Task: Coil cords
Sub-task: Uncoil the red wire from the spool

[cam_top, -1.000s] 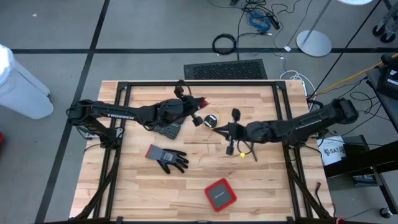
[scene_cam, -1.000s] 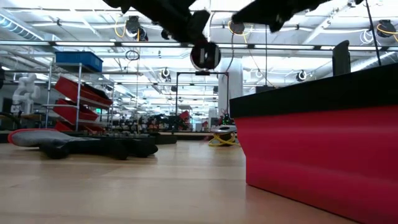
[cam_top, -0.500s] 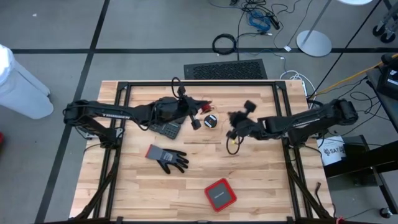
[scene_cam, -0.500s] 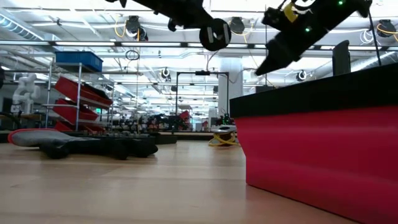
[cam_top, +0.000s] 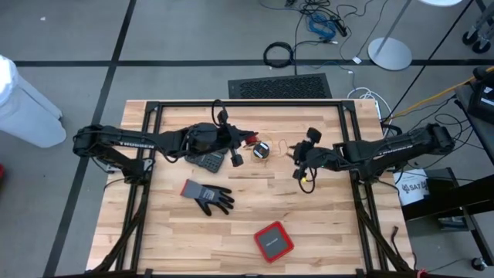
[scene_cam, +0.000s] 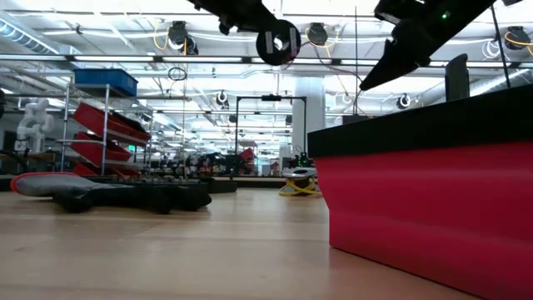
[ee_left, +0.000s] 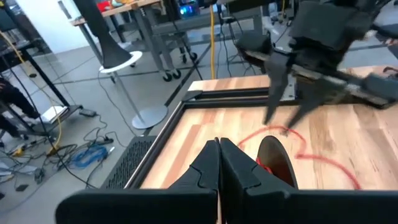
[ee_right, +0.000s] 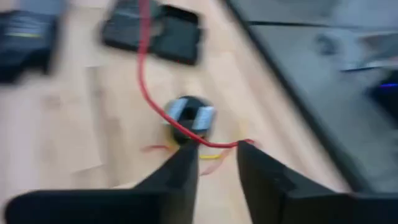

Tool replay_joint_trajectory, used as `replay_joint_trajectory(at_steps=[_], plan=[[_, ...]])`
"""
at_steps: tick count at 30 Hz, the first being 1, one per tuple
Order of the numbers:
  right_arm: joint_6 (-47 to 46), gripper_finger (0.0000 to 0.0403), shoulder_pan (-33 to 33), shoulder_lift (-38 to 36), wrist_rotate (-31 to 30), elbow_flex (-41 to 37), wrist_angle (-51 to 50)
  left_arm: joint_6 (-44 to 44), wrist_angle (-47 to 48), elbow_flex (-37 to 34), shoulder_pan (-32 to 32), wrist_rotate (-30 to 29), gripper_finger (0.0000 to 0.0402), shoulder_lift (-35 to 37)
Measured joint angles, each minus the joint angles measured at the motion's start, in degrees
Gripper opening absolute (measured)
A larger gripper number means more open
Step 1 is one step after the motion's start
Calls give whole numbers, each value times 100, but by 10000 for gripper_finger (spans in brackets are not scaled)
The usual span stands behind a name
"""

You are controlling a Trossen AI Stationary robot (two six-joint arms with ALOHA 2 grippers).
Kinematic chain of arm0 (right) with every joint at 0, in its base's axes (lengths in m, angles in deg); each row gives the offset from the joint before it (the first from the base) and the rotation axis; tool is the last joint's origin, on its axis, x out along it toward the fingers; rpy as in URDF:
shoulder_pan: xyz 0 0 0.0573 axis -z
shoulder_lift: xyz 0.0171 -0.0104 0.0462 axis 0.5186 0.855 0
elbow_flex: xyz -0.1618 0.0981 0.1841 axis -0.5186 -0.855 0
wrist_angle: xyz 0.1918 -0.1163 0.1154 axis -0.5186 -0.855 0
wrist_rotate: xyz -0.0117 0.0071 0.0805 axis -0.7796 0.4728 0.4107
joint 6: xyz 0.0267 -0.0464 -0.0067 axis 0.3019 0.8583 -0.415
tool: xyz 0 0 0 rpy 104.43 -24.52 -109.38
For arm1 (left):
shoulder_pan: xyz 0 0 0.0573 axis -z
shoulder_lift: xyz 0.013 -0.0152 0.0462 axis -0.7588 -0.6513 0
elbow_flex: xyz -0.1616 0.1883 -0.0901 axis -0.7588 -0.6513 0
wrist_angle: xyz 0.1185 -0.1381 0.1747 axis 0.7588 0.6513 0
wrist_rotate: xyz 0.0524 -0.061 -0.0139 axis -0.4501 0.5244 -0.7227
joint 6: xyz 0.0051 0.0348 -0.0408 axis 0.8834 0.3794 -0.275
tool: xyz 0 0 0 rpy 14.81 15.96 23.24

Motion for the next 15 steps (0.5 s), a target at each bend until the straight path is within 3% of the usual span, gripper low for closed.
replay_joint_trajectory(at_steps=[3,6,15], plan=[[-79,156,-60,6,469,0,59,42,-21,0,-4,140,0,7],[-6,180,-156,7,572,0,538,132,-22,0,-4,339,0,7],[523,173,-59,49,727,-323,2514,142,-289,0,0,492,0,7]])
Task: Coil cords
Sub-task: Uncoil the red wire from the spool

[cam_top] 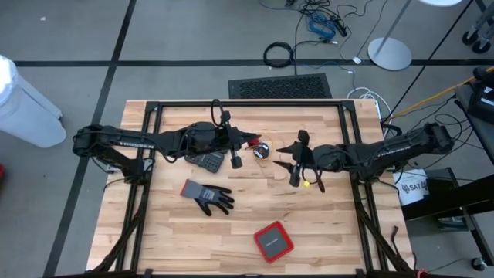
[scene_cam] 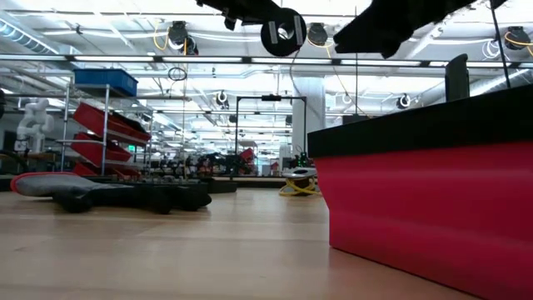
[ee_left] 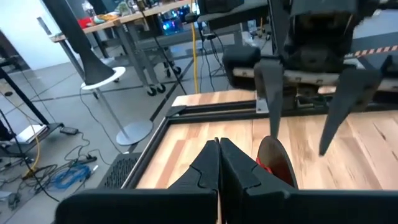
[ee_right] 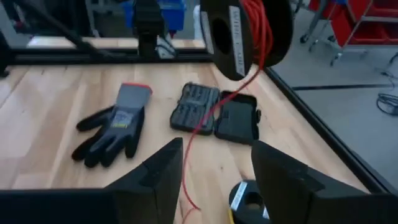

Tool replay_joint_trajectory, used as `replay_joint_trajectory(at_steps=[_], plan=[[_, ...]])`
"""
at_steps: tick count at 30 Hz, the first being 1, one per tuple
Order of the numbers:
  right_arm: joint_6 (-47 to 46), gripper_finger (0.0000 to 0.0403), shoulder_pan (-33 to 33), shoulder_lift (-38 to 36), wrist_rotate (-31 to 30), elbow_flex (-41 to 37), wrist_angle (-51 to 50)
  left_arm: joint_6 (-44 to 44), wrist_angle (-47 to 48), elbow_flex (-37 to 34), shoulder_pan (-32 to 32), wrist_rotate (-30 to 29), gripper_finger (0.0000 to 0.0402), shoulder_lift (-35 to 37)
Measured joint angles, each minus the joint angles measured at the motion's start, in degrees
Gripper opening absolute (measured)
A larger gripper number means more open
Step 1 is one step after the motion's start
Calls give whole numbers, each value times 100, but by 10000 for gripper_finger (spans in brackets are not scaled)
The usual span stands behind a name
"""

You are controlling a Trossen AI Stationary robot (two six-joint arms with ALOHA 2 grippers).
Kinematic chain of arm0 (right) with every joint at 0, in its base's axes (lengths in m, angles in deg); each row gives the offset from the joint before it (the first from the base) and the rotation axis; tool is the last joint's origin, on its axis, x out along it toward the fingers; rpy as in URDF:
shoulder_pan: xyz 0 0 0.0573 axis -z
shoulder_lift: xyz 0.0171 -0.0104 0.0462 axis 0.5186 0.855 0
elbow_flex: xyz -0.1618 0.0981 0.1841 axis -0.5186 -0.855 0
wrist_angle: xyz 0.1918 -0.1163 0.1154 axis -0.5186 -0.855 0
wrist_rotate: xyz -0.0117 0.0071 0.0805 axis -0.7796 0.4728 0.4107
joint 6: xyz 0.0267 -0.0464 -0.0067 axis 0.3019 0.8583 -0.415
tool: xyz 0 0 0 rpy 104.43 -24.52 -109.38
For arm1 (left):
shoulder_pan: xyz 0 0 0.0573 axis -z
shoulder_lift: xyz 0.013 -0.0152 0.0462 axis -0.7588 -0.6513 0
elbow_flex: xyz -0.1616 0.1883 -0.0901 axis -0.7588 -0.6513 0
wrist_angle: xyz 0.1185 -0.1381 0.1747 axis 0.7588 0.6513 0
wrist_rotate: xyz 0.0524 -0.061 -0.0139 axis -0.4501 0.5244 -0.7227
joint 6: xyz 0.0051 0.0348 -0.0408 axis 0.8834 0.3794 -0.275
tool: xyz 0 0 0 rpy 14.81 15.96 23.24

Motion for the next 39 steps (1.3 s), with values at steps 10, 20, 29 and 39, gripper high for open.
replay_joint_trajectory(at_steps=[10,20,29,39], plan=[[125,156,302,461,453,-1062,2716,-53,-243,0,0,299,0,0],[127,155,615,1470,997,-1078,4084,-161,-361,0,22,462,0,-197],[40,155,726,1761,1047,-1078,4602,-198,-358,0,33,569,0,-201],[-106,155,904,1763,1339,-1076,4765,-203,-518,0,96,592,0,-203]])
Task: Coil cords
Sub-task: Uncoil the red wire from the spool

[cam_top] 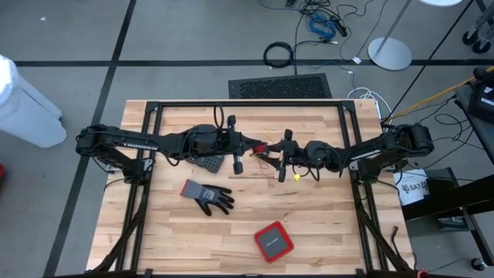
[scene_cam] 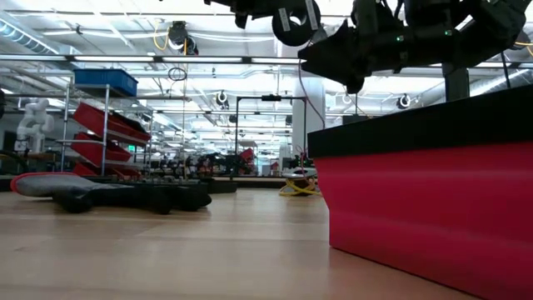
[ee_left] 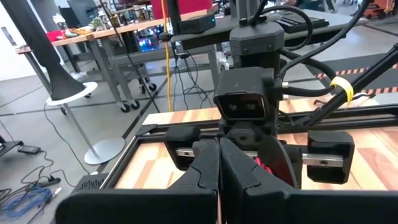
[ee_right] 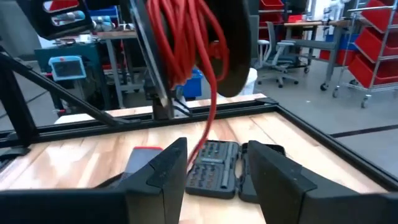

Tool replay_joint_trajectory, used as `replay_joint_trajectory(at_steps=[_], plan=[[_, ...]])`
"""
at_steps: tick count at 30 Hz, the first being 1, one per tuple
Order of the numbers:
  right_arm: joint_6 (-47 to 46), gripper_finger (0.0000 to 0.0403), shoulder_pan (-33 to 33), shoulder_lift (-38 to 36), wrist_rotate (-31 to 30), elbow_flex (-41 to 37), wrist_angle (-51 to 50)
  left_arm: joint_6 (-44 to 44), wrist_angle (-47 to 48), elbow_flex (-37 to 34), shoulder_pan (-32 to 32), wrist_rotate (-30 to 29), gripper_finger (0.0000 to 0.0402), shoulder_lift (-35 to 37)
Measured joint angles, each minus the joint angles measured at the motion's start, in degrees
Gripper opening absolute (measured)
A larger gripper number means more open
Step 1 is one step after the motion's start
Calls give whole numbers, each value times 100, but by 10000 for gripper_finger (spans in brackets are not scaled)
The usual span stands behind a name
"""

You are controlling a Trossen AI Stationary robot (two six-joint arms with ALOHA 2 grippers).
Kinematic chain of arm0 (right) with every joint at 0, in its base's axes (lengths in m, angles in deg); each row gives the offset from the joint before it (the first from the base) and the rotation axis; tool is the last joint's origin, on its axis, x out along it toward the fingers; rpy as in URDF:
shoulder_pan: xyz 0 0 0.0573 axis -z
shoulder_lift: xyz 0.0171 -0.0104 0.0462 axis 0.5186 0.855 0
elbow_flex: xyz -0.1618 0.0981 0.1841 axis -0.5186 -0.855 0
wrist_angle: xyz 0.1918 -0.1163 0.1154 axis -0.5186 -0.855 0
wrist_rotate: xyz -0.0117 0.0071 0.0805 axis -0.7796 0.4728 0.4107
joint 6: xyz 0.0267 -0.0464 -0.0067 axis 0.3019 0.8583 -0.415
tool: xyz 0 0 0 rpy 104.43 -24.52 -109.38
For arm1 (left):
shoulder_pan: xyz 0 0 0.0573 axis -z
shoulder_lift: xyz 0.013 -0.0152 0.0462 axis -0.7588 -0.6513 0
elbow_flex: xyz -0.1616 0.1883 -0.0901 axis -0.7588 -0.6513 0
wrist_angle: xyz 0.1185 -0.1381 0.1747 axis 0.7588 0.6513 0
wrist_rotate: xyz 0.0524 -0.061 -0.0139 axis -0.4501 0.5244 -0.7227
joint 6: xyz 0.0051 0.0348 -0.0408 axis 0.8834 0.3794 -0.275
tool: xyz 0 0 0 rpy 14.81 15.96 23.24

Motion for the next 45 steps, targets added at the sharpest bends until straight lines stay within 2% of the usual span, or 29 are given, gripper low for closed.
replay_joint_trajectory(at_steps=[3,6,12,14,17,20,24,29,37,41,45], plan=[[-8,148,14,0,7,0,10,0,0,0,-2,-2,0,0],[40,122,12,0,7,0,10,0,0,0,2,-2,0,0],[234,27,12,0,7,0,12,0,3,0,2,-2,0,0],[254,7,12,0,-20,0,7,0,32,0,2,-2,0,0],[123,3,21,-13,-271,2,-135,2,265,0,-4,-107,0,0],[95,1,21,-89,-641,1,-344,55,681,0,-46,-616,0,0],[136,1,-26,-166,-621,2,-104,217,1096,0,-83,-1438,0,0],[371,0,-110,-209,-281,142,-32,310,949,0,-110,-1940,0,-2],[528,0,-115,429,603,997,-838,356,-180,-2,-146,-2258,0,-281],[474,0,-68,858,596,1097,-1211,345,-593,-1,-155,-2265,0,-443],[234,0,137,1026,56,1010,-1540,270,-748,-2,-139,-2016,0,-436]])
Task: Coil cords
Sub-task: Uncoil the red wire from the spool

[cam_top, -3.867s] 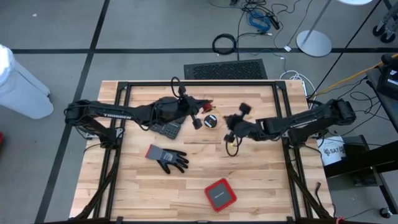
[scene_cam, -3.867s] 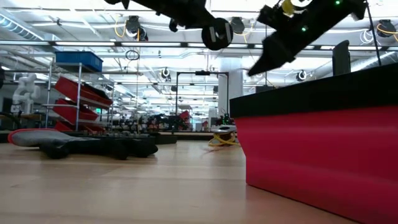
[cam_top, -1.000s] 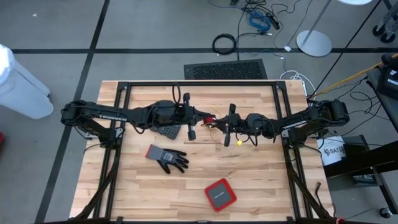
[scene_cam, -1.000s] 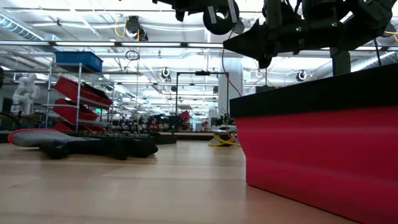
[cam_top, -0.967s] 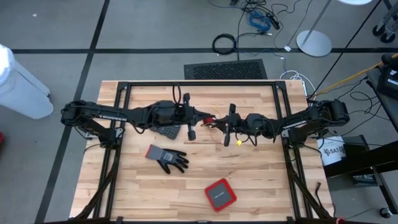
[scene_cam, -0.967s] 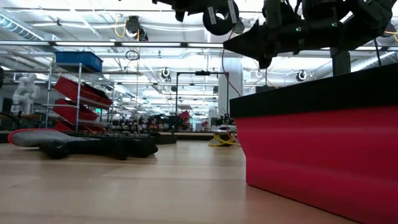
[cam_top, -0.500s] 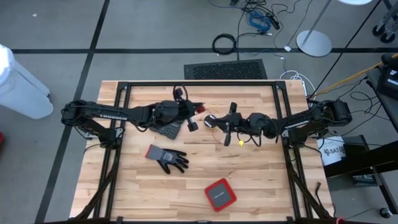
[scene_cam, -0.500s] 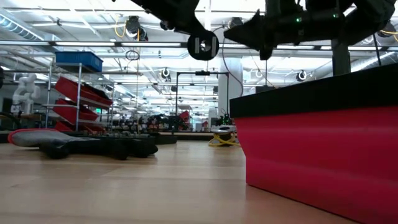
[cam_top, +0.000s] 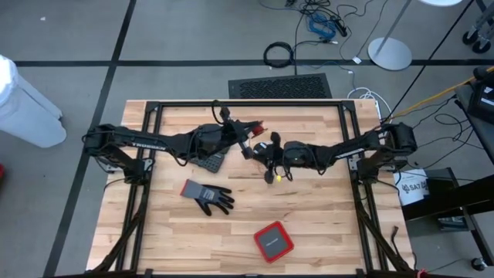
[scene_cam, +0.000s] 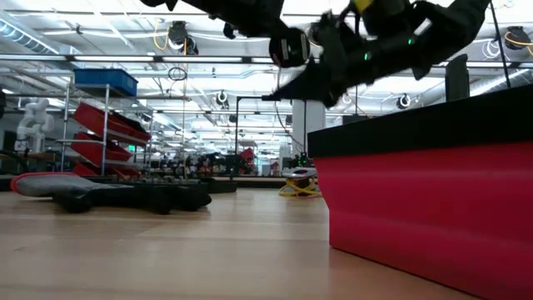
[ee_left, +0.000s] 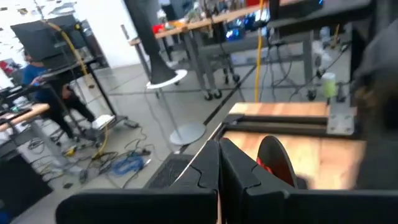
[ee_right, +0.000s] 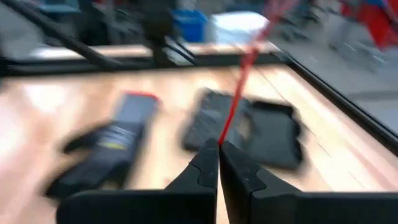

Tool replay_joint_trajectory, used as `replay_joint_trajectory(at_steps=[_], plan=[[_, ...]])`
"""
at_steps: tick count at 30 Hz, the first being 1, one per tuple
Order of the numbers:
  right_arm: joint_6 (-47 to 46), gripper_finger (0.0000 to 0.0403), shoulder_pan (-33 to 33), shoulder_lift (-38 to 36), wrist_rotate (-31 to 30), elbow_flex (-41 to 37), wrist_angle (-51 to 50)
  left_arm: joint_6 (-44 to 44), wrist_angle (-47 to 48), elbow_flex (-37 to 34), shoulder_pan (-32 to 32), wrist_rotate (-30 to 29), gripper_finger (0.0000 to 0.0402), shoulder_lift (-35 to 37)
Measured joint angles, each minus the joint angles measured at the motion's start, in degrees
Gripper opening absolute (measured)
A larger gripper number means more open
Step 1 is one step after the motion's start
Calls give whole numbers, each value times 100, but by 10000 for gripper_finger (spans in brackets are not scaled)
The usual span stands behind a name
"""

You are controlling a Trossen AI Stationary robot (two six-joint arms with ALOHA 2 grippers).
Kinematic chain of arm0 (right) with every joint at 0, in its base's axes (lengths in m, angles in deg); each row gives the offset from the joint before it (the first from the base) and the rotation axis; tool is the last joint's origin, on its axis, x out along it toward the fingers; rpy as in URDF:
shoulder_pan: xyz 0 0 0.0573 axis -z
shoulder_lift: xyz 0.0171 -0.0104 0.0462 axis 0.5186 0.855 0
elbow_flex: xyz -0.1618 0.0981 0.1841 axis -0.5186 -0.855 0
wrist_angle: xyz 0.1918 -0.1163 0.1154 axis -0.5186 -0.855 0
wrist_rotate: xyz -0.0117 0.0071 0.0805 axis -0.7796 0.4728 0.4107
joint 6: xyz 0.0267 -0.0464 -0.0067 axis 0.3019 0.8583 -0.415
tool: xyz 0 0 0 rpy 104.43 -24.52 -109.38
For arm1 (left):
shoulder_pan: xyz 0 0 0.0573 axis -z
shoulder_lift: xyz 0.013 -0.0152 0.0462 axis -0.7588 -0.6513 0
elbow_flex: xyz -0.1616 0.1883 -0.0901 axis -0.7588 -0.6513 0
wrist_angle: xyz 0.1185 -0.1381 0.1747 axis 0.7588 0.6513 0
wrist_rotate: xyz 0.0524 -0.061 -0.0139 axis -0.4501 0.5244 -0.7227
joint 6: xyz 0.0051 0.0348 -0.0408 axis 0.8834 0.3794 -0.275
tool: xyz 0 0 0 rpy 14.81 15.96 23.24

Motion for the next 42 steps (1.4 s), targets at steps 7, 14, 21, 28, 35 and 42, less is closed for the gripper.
replay_joint_trajectory(at_steps=[7,14,21,28,35,42], plan=[[-163,0,317,-494,-680,-419,-261,-217,1139,0,28,445,0,332],[93,0,115,-1320,-544,-560,7,-71,2368,0,23,-51,0,388],[361,0,-471,-1490,-374,-490,496,34,2221,0,-130,-103,0,364],[185,0,-530,-1300,-512,-390,-583,82,1705,0,-169,-25,0,364],[100,0,-571,-1018,-494,-390,-775,38,1011,0,-285,-248,0,364],[-140,0,-316,-743,-503,-390,-1167,-64,201,0,-279,241,0,364]])
